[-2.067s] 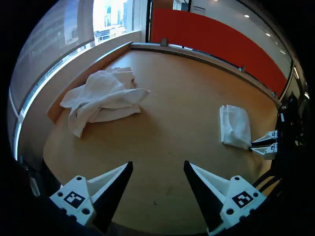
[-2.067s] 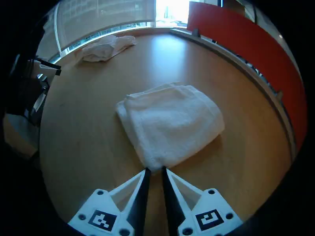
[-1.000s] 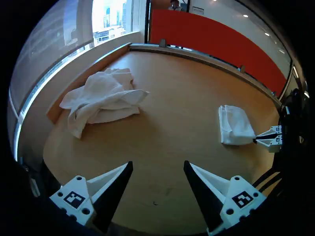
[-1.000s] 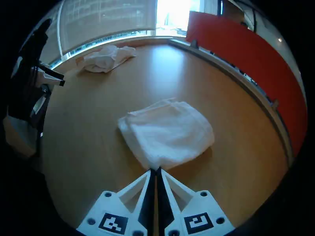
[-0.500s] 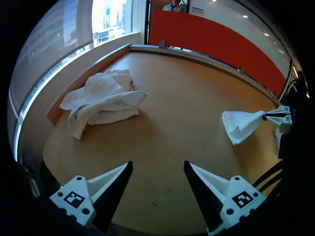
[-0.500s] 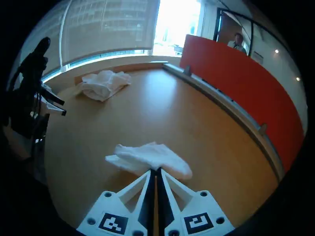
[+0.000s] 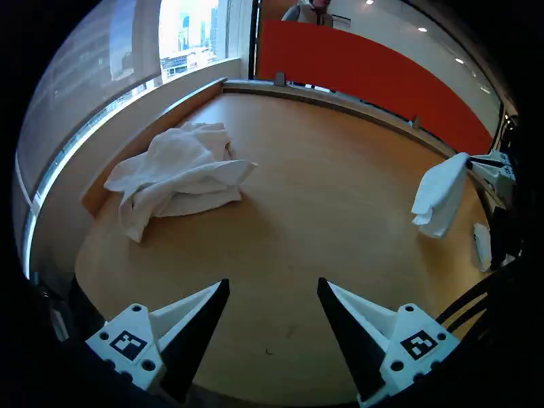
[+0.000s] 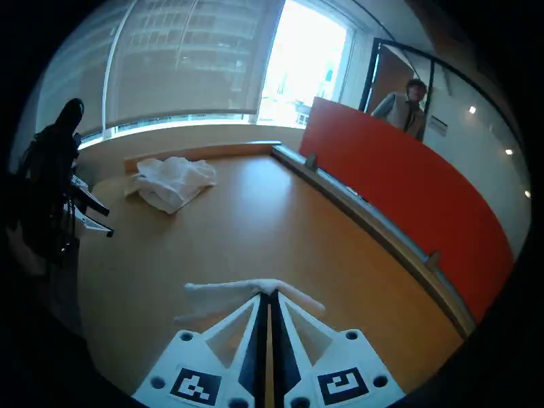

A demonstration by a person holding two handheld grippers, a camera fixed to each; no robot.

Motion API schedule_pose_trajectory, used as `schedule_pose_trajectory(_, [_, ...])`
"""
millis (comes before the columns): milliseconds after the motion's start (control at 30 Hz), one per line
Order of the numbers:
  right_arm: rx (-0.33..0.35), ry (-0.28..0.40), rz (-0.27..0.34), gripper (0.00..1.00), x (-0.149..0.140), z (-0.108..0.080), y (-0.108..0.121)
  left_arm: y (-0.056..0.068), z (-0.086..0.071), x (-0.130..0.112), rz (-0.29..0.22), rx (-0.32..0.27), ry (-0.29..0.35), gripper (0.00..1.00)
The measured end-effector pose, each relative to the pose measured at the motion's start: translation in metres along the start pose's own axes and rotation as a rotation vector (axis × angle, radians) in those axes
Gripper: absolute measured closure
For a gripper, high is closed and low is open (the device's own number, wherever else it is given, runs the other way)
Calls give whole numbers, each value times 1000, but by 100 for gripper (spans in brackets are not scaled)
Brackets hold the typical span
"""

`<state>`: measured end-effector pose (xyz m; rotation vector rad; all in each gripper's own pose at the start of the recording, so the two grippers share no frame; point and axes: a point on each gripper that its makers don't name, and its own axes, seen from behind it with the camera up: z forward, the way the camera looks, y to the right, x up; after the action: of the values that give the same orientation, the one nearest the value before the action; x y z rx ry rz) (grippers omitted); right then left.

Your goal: Fold towel

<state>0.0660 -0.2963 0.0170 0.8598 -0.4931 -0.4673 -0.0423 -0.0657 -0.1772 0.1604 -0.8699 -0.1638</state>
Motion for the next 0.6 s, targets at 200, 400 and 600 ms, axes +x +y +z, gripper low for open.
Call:
schedule_pose_trajectory(200, [-12,22,13,97,9,-6,8,1,-1,1,0,-4,5,4])
schedule_pose_trajectory(400, [-28,35,25,97,14,-13,19,3,-1,3,4,-7,9,4])
schedule_pose_trajectory(600, [-50,40,39,98,15,-22,34,6,0,7,12,-14,12,4])
